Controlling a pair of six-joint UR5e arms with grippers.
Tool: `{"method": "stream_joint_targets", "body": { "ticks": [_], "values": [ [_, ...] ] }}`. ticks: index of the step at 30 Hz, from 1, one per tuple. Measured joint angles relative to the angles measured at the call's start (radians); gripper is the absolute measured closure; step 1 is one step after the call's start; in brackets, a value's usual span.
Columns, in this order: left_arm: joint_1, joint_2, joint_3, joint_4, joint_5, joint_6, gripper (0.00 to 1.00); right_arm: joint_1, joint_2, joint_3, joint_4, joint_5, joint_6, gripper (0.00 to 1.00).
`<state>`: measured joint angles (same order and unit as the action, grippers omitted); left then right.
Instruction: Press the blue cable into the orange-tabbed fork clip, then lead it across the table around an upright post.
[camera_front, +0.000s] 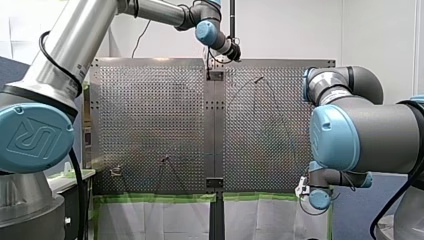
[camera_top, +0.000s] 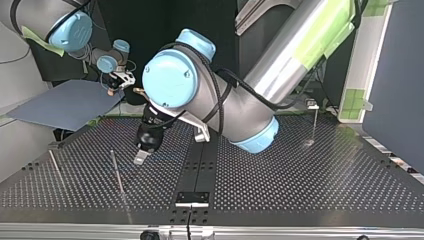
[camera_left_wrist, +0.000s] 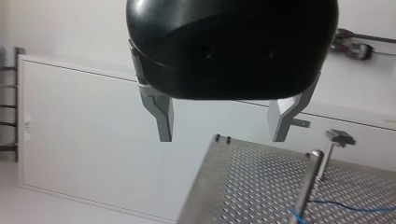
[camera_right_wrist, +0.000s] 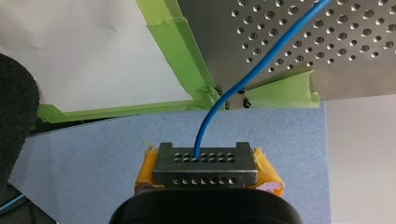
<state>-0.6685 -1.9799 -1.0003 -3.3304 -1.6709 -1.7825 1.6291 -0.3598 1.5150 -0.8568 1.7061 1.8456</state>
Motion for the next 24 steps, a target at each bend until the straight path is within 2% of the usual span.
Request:
{"method": "stream_joint_targets", "body": {
  "ticks": [7, 15, 20, 24],
  "values": [
    [-0.003, -0.056, 0.030, -0.024, 0.000, 0.057, 0.00, 0.000, 0.000, 0.000, 0.002, 0.000, 0.000, 0.98],
    [-0.011, -0.068, 0.029, -0.014, 0.055, 0.118, 0.00, 0.001, 0.000, 0.000, 0.002, -0.001, 0.000, 0.98],
    [-0.016, -0.068, 0.029, -0.008, 0.094, 0.133, 0.00, 0.002, 0.000, 0.000, 0.002, -0.003, 0.000, 0.98],
    [-0.017, -0.068, 0.028, -0.011, 0.101, 0.131, 0.00, 0.002, 0.000, 0.000, 0.003, -0.003, 0.000, 0.98]
  ]
}}
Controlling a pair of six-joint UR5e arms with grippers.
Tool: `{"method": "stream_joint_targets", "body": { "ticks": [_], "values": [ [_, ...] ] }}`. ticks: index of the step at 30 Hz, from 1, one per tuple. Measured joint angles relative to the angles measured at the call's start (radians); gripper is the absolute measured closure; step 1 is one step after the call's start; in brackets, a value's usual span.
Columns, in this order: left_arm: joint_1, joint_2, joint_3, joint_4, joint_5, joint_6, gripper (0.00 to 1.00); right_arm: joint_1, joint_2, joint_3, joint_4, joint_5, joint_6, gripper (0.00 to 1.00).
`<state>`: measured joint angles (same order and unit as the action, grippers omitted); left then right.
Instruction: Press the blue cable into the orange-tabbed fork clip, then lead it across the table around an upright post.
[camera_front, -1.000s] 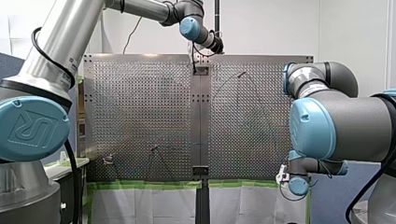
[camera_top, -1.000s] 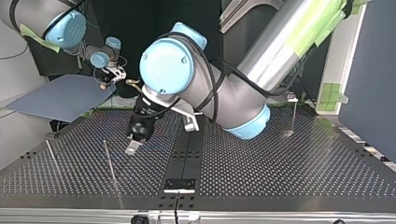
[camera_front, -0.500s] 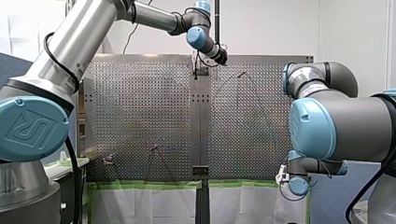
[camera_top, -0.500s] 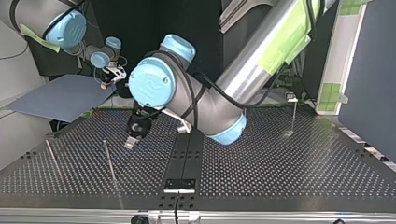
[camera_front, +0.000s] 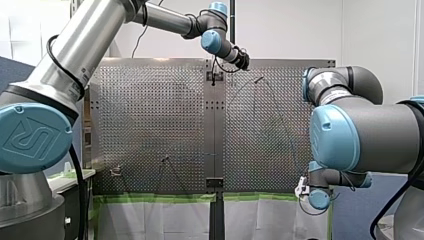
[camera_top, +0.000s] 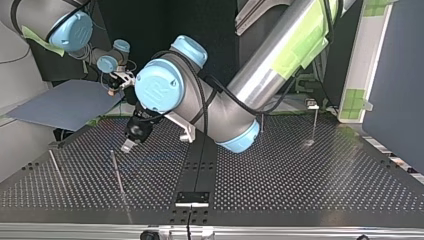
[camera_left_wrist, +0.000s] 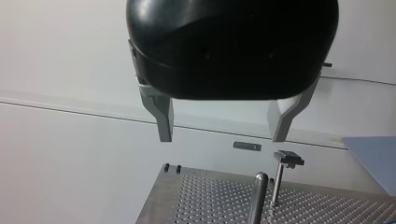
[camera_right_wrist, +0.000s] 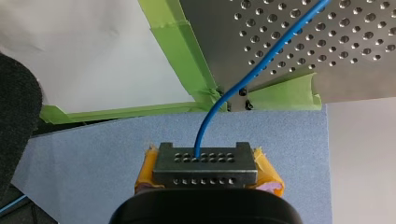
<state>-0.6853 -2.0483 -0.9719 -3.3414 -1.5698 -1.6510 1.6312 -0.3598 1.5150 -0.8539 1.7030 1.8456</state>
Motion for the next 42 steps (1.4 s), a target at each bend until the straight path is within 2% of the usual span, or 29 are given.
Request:
{"method": "stream_joint_targets", "body": {
  "ticks": [9, 27, 37, 42],
  "values": [
    [0.000, 0.000, -0.016, -0.008, -0.030, -0.004, 0.00, 0.000, 0.000, 0.000, 0.001, 0.000, 0.000, 0.98],
    [-0.002, 0.000, -0.023, -0.010, -0.044, -0.012, 0.00, 0.000, 0.000, -0.006, 0.005, -0.013, 0.000, 0.98],
    [-0.005, 0.000, -0.023, -0.081, -0.122, -0.035, 0.00, 0.004, 0.000, -0.006, 0.008, -0.014, 0.000, 0.98],
    [-0.006, 0.000, -0.023, -0.092, -0.166, -0.035, 0.00, 0.005, 0.000, -0.006, 0.009, -0.014, 0.000, 0.98]
  ]
}}
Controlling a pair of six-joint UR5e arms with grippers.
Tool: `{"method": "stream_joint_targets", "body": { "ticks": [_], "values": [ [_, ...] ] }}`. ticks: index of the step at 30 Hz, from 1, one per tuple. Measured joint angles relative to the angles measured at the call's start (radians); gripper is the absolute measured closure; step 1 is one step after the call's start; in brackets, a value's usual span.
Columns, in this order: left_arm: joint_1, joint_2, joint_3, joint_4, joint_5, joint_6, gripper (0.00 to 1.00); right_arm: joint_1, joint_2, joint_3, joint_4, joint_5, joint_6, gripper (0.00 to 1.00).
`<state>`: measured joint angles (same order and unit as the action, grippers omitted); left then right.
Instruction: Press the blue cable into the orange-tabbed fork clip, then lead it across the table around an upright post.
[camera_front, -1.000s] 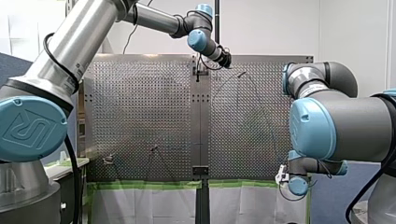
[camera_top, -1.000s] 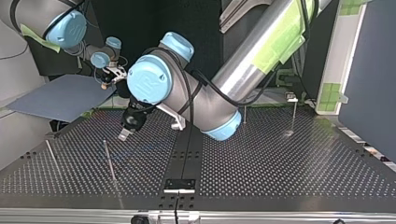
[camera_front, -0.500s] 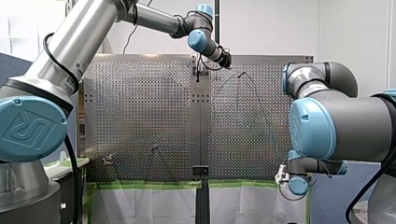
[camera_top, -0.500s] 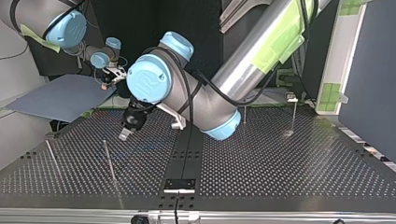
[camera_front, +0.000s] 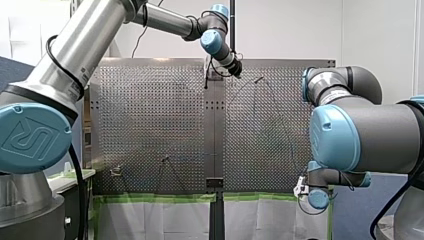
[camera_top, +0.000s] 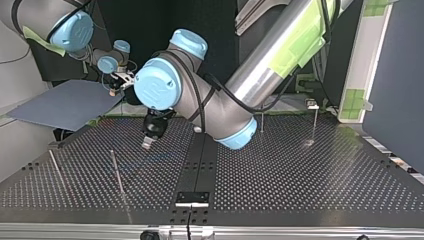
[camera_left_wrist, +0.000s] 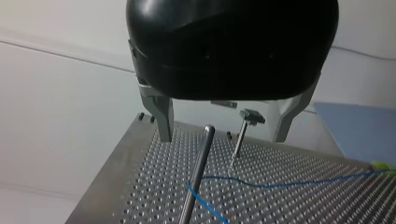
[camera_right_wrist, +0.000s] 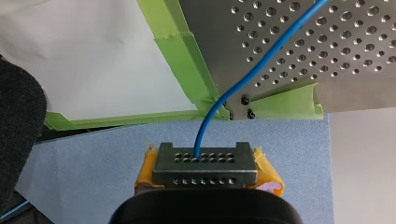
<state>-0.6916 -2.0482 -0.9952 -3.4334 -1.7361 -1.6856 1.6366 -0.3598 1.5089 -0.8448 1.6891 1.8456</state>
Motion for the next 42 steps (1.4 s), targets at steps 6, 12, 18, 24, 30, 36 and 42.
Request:
{"method": "stream_joint_targets", "body": {
  "ticks": [6, 12, 18, 24, 30, 36, 42],
  "values": [
    [-0.001, 0.000, 0.000, -0.003, -0.051, 0.002, 0.00, 0.001, 0.000, 0.000, 0.002, 0.000, -0.001, 0.98],
    [-0.002, 0.000, 0.000, -0.005, -0.074, 0.002, 0.00, 0.002, 0.000, 0.000, 0.003, 0.000, -0.001, 0.98],
    [-0.004, 0.000, 0.000, -0.004, -0.076, 0.003, 0.00, 0.002, 0.000, 0.000, 0.003, 0.000, 0.000, 0.98],
    [-0.004, 0.000, 0.000, -0.004, -0.076, 0.003, 0.00, 0.003, 0.000, 0.000, 0.003, 0.000, 0.000, 0.98],
    [-0.004, 0.000, 0.000, -0.005, -0.075, 0.002, 0.00, 0.003, 0.000, 0.000, 0.005, 0.000, -0.001, 0.98],
    [-0.004, 0.000, 0.000, -0.005, -0.074, 0.000, 0.00, 0.003, 0.000, 0.000, 0.008, 0.000, -0.003, 0.98],
    [-0.004, 0.001, 0.000, -0.006, -0.072, -0.001, 0.00, 0.003, 0.000, 0.000, 0.009, -0.001, -0.003, 0.98]
  ]
}}
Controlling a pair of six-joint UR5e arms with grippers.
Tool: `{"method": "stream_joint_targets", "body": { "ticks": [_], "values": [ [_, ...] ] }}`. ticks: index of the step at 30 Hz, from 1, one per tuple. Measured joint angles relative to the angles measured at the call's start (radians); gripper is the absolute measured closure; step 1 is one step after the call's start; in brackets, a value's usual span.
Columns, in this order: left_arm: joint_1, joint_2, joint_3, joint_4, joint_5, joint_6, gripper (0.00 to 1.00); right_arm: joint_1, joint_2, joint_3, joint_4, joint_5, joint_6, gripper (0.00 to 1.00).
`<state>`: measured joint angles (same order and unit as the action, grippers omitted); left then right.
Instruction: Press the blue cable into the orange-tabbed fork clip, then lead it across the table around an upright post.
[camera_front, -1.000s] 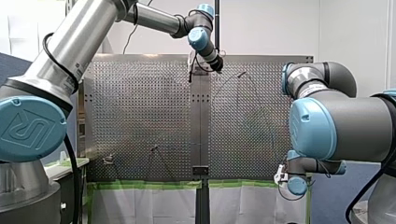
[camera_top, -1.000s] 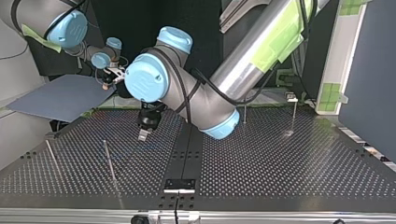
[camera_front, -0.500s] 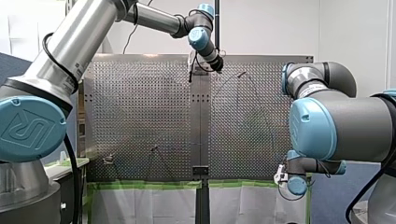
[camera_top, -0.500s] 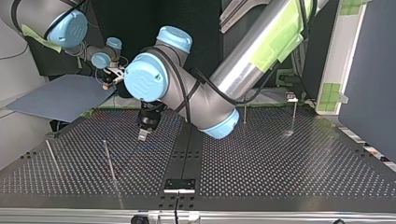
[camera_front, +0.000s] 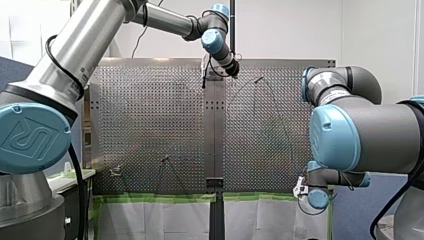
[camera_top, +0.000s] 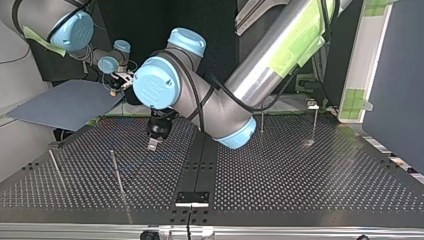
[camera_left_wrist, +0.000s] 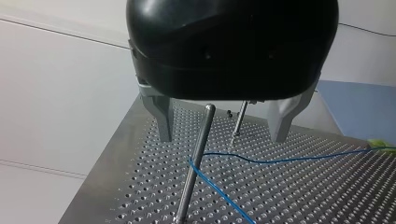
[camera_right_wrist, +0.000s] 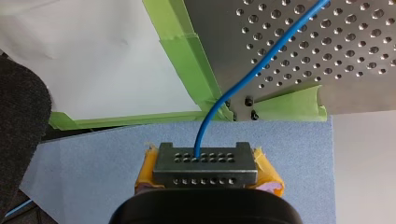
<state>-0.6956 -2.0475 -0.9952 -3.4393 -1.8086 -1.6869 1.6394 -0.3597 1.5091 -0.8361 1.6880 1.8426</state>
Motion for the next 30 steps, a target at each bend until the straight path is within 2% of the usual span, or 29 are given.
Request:
{"method": "stream_joint_targets", "body": {
  "ticks": [7, 13, 19, 23, 26, 30],
  "values": [
    [0.001, 0.002, -0.005, -0.018, -0.014, 0.004, 0.00, 0.001, 0.000, 0.000, 0.001, 0.000, 0.000, 0.98],
    [0.016, 0.036, -0.048, -0.020, -0.037, -0.006, 0.00, 0.000, 0.000, 0.000, 0.001, -0.001, 0.000, 0.98],
    [0.053, 0.084, -0.096, 0.024, -0.007, -0.048, 0.00, 0.002, 0.000, 0.000, 0.004, -0.002, -0.004, 0.98],
    [0.079, 0.125, -0.137, 0.064, 0.032, -0.088, 0.00, 0.002, 0.000, 0.000, 0.006, -0.003, -0.006, 0.98],
    [0.085, 0.158, -0.171, 0.098, 0.063, -0.122, 0.00, 0.003, 0.000, 0.000, 0.006, -0.003, -0.006, 0.98],
    [0.087, 0.198, -0.210, 0.137, 0.082, -0.161, 0.00, 0.003, 0.000, 0.000, 0.007, -0.004, -0.006, 0.98]
  ]
}}
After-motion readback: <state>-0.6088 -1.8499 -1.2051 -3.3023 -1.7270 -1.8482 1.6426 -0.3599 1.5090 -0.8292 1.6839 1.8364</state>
